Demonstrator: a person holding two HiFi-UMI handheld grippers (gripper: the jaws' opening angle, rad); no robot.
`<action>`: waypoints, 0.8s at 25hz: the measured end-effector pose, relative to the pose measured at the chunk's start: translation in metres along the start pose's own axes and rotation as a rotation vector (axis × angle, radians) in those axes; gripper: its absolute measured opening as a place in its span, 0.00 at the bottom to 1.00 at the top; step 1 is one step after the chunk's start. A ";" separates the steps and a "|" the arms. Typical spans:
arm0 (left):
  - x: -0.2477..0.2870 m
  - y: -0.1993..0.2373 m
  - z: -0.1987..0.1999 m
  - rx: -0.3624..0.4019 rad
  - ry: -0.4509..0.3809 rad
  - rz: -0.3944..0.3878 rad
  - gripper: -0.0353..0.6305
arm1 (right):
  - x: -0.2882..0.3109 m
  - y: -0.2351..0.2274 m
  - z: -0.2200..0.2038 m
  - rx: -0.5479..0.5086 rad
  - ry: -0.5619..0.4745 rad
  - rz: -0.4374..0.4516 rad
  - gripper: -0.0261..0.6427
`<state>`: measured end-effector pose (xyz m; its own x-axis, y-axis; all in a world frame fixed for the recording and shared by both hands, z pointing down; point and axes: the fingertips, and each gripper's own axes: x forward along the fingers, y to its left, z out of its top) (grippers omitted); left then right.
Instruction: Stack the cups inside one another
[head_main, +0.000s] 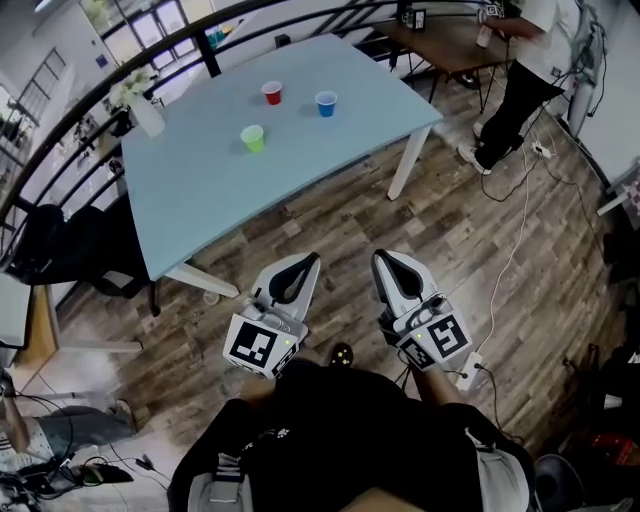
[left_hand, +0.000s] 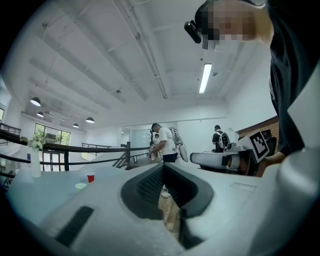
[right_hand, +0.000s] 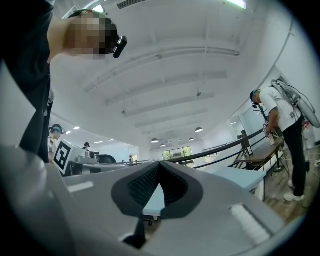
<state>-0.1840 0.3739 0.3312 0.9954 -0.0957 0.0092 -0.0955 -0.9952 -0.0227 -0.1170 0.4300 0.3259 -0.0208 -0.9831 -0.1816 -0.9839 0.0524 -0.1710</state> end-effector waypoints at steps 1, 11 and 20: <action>0.001 -0.002 -0.001 0.001 0.005 0.000 0.04 | -0.001 -0.002 -0.001 0.005 -0.001 0.000 0.04; 0.018 0.015 -0.007 0.001 0.010 0.014 0.04 | 0.008 -0.025 -0.009 0.047 0.000 -0.011 0.04; 0.062 0.047 -0.010 -0.002 -0.014 -0.006 0.04 | 0.043 -0.065 -0.006 0.020 -0.004 -0.028 0.04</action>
<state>-0.1271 0.3206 0.3405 0.9960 -0.0894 -0.0043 -0.0895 -0.9958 -0.0205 -0.0548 0.3834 0.3355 0.0071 -0.9835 -0.1807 -0.9804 0.0287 -0.1951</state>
